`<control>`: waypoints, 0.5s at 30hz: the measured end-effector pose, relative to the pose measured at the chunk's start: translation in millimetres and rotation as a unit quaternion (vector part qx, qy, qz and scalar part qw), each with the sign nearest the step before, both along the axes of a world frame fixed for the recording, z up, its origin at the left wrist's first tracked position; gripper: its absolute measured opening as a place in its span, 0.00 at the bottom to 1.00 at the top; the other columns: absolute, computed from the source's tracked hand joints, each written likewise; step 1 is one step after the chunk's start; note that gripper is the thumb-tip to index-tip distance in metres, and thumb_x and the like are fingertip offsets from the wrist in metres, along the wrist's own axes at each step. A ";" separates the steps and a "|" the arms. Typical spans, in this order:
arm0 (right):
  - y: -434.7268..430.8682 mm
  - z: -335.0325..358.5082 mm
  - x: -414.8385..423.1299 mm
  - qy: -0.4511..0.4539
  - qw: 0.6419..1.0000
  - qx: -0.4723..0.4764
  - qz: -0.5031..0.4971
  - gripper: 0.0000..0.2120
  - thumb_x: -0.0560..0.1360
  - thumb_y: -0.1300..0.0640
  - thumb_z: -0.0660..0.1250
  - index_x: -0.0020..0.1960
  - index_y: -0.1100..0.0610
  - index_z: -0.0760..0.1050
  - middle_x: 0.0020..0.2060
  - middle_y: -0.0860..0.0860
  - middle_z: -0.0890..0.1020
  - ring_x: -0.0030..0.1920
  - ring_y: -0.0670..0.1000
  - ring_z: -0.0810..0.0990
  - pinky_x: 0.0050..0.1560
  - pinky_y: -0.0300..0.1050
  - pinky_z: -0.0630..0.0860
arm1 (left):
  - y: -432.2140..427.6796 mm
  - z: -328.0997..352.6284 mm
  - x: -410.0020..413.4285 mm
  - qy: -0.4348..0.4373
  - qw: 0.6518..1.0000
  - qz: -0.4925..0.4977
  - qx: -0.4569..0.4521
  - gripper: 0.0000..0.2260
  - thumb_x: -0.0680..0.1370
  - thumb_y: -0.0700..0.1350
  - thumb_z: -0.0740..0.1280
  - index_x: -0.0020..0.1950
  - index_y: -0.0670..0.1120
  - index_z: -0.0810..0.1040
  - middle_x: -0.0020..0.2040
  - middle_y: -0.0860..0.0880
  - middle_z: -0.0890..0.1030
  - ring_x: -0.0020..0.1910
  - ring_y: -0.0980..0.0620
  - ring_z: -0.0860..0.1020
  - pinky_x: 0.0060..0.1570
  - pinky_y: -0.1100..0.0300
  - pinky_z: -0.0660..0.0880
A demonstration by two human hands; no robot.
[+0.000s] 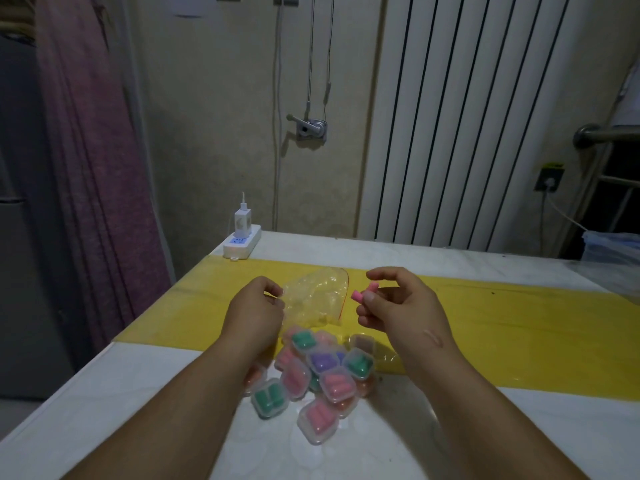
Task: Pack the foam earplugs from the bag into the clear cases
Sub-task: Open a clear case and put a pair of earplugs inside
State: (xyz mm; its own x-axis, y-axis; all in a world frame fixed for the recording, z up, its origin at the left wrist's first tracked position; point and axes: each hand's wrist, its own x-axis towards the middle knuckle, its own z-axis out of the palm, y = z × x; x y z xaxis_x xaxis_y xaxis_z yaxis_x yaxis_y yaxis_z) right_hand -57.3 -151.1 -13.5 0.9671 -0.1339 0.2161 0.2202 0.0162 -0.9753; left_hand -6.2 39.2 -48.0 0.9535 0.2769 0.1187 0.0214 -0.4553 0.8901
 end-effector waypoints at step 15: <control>4.9 -0.2 -1.0 0.026 0.999 -0.004 0.026 0.05 0.75 0.69 0.67 0.49 0.63 0.75 0.35 0.59 0.83 0.33 0.50 0.81 0.39 0.46 0.81 | -38.6 17.2 -38.9 -0.159 0.968 -0.191 -0.023 0.06 0.73 0.41 0.74 0.45 0.51 0.84 0.40 0.54 0.84 0.42 0.59 0.82 0.46 0.63 0.79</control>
State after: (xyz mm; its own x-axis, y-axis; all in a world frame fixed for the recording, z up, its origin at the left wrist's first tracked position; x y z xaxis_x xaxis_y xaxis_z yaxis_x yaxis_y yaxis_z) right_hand -58.3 -146.2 -13.7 0.9828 -0.0815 0.1656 0.1676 0.0182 -0.9857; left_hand -45.2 0.6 -30.8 0.9047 -0.0764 0.4191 -0.4191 -0.3367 0.8432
